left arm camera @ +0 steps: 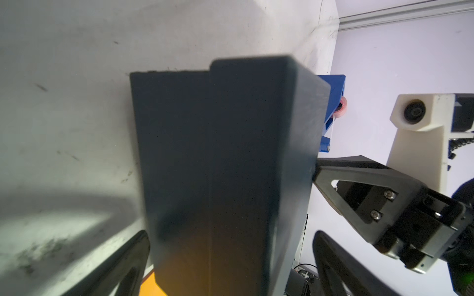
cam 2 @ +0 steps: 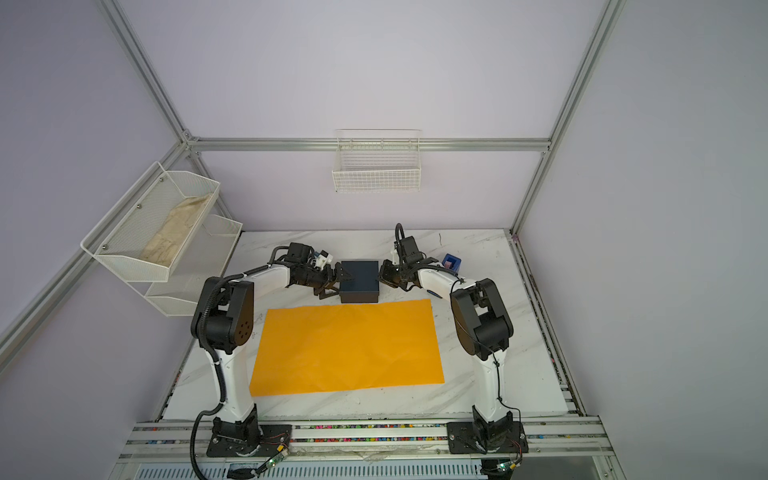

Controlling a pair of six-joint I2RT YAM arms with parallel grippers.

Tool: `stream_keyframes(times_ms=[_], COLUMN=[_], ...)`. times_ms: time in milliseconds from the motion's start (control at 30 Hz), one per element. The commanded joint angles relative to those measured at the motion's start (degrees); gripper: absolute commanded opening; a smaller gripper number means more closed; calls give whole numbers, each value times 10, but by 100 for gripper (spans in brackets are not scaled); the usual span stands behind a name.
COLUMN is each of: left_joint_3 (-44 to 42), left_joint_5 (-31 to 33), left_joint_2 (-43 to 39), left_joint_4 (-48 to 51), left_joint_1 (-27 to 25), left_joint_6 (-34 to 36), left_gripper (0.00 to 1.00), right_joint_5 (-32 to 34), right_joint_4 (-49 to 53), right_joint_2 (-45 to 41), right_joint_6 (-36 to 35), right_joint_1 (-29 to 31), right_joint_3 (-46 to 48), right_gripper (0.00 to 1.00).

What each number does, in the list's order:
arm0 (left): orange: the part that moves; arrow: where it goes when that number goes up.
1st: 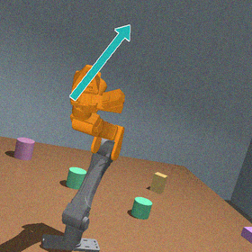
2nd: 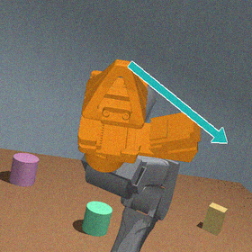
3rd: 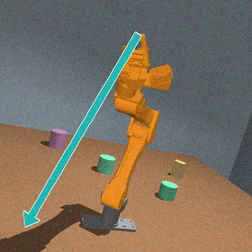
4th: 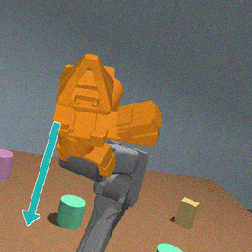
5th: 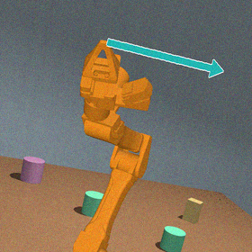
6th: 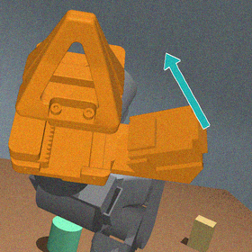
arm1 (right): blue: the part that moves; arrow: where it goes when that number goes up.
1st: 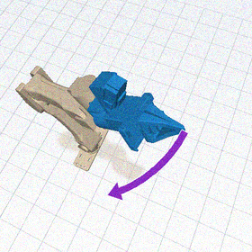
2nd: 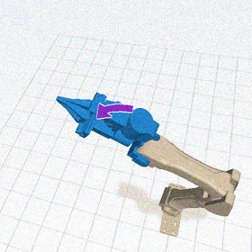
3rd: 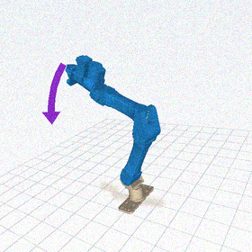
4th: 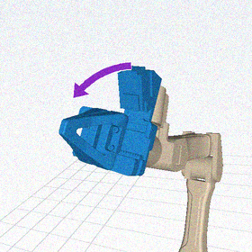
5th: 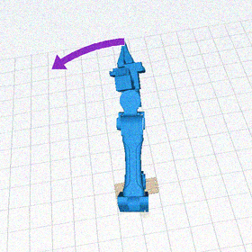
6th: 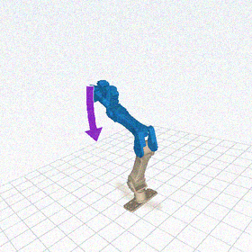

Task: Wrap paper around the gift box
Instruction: 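Grip the navy box with both grippers from opposite sides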

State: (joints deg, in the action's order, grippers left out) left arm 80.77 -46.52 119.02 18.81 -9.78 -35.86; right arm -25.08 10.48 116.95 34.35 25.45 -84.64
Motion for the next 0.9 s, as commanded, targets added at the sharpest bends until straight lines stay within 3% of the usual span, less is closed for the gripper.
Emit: stream_keyframes(times_ms=[0,500,867], left_joint_3=[-19,-9,-9], left_joint_5=[-24,-46,-59], left_joint_2=[-5,17,21], left_joint_4=[-27,-62,-106], left_joint_1=[1,-19,-28], left_joint_6=[-2,-25,-47], left_gripper=[98,100,86], right_joint_5=[45,39,38], right_joint_4=[47,53,52], right_joint_2=[4,8,5], right_joint_6=[0,-5,-9], right_joint_1=[-11,-14,-13], right_joint_3=[16,12,12], right_gripper=[20,19,19])
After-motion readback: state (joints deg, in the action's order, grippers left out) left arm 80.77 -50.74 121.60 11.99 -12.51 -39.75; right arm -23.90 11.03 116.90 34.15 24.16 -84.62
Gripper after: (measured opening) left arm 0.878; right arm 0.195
